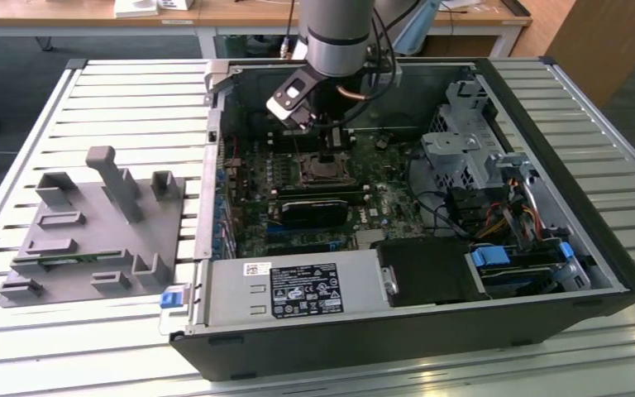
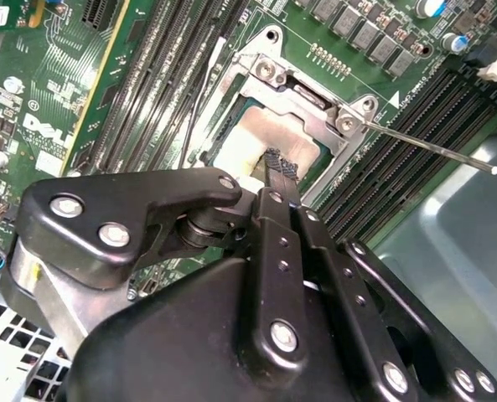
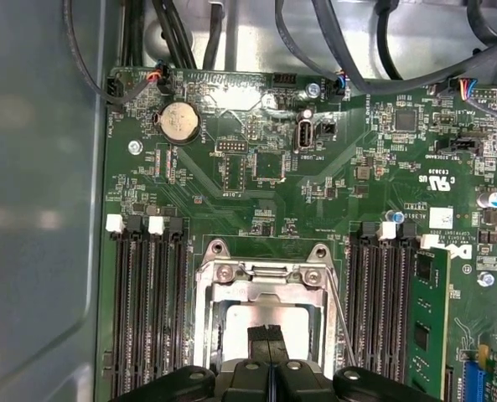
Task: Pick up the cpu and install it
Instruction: 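Install the first cpu locking lever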
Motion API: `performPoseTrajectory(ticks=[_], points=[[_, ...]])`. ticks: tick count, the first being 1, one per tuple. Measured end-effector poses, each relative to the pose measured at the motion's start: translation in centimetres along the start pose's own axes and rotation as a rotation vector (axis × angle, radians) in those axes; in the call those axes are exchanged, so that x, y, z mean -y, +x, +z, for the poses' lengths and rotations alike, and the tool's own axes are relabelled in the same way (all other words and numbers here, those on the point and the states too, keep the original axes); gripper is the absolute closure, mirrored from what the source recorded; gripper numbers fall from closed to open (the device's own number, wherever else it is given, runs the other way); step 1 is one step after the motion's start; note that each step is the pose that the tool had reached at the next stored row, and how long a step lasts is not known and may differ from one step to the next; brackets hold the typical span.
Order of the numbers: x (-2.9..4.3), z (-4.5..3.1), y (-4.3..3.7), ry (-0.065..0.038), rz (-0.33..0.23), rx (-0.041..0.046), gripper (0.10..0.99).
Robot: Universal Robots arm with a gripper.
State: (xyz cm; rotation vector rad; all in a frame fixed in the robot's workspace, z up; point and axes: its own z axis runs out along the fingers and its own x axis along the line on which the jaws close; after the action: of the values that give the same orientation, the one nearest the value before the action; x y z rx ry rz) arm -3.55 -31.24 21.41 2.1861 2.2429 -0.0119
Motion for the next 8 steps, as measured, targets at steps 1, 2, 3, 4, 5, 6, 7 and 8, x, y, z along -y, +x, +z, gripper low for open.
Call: performPoseTrajectory(ticks=[1, 2, 3, 4, 5, 6, 7, 8], points=[[0.0, -0.04, 0.0, 0.0, 0.0, -0.0001, 0.98], [0.0, -0.05, 0.01, 0.0, 0.0, -0.0002, 0.98], [0.0, -0.06, 0.01, 0.0, 0.0, -0.0004, 0.98], [0.0, -0.08, 0.01, 0.0, 0.0, -0.0003, 0.98], [0.0, -0.1, 0.0, 0.0, 0.0, -0.0001, 0.98], [0.0, -0.14, 0.0, 0.0, 0.0, 0.0001, 0.98], [0.0, -0.17, 0.0, 0.0, 0.0, 0.0001, 0.98], [0.0, -0.18, 0.0, 0.0, 0.0, -0.0002, 0.98]])
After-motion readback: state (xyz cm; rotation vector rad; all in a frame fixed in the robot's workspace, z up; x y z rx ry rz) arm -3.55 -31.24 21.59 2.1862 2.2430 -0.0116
